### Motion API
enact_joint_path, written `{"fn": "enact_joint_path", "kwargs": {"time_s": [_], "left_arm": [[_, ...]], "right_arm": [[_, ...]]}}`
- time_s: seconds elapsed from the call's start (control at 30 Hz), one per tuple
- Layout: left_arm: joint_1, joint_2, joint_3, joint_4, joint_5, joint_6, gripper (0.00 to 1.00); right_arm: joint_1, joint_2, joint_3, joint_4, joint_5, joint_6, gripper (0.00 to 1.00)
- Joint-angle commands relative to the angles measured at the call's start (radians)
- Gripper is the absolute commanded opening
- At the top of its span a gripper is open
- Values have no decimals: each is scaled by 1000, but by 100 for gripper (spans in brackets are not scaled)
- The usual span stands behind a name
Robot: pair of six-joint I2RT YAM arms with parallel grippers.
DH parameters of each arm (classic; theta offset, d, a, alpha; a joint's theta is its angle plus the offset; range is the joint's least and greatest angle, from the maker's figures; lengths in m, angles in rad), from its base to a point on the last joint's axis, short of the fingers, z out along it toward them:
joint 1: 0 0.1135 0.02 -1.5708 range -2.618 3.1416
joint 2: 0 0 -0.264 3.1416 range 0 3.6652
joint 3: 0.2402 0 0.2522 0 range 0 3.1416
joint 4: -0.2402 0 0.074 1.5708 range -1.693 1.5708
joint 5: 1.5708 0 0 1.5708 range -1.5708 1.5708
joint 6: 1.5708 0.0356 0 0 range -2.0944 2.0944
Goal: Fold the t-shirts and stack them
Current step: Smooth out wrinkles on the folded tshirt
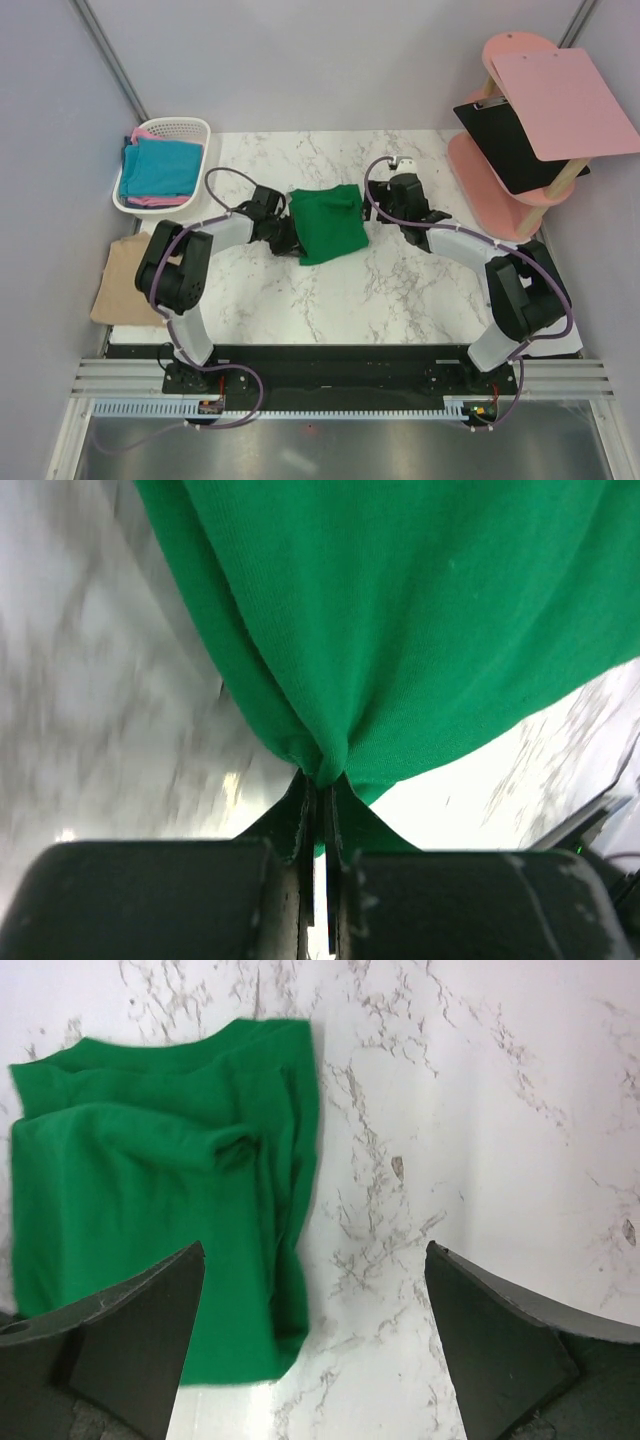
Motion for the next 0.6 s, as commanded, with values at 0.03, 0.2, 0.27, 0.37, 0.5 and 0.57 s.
{"fn": "enact_joint_path", "kwargs": {"time_s": [0.03,0.2,0.27,0.37,0.5,0.57], "left_arm": [[-4,-207,-139,-228,-59,61,2],[-4,-403,-158,-331,-120,43,45],[-5,-439,-123,-390,-157,50,74],[-4,-483,-69,-436,-232,73,83],[-4,-485,-9,-433,-316,84,95],[-4,-444,35,-424,-343,89,95]], "right_arm": [[32,-32,-39,-48,45,-80,98],[60,11,-35,17,-1,-100,95],[68,39,-15,48,-29,-107,93],[80,65,20,83,-86,-115,91],[88,100,68,110,-135,-123,90],[89,121,82,126,-146,-120,89]]}}
